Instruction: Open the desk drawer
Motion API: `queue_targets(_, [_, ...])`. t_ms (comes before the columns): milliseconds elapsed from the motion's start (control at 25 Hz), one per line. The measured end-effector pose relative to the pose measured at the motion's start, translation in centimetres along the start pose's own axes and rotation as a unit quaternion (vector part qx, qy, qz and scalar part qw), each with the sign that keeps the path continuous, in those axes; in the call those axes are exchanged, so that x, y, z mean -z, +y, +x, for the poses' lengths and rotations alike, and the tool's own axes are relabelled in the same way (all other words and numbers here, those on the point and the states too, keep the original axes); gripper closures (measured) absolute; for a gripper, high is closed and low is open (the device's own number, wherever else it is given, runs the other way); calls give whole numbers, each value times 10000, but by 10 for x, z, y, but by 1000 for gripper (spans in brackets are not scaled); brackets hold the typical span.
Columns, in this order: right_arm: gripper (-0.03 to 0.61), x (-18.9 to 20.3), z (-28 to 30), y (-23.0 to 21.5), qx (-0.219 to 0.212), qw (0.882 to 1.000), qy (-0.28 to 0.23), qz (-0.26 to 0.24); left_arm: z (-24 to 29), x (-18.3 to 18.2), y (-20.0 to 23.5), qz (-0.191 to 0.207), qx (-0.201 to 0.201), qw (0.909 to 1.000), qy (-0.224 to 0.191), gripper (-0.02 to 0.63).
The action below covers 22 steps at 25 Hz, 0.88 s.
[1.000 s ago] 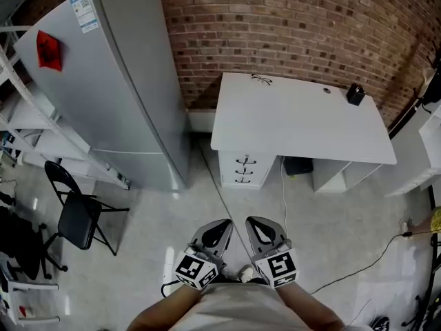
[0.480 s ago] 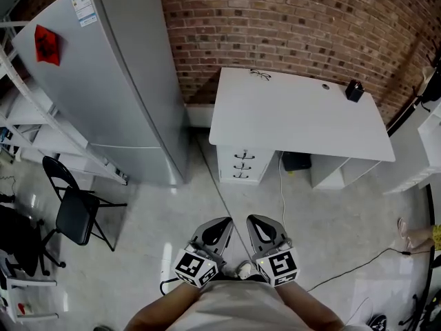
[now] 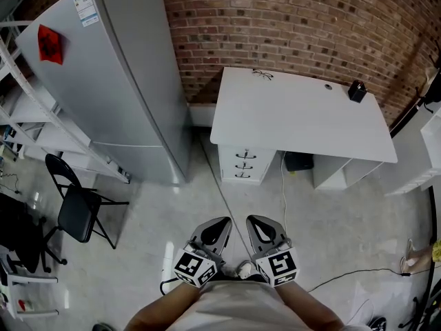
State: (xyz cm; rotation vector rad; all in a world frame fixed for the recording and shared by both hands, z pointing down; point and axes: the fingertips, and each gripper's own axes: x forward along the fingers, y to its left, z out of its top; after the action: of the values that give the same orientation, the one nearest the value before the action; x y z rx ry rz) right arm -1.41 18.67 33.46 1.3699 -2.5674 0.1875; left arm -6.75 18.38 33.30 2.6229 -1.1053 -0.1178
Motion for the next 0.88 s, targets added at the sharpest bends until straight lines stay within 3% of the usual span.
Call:
queue_targets(240, [561, 7, -10, -10, -34, 10000, 19, 63, 6, 6, -11, 8, -54, 10000, 60, 606])
queue_targets(880, [561, 25, -25, -25, -356, 9992, -5, 172, 5, 16, -16, 55, -649, 9979, 46, 606])
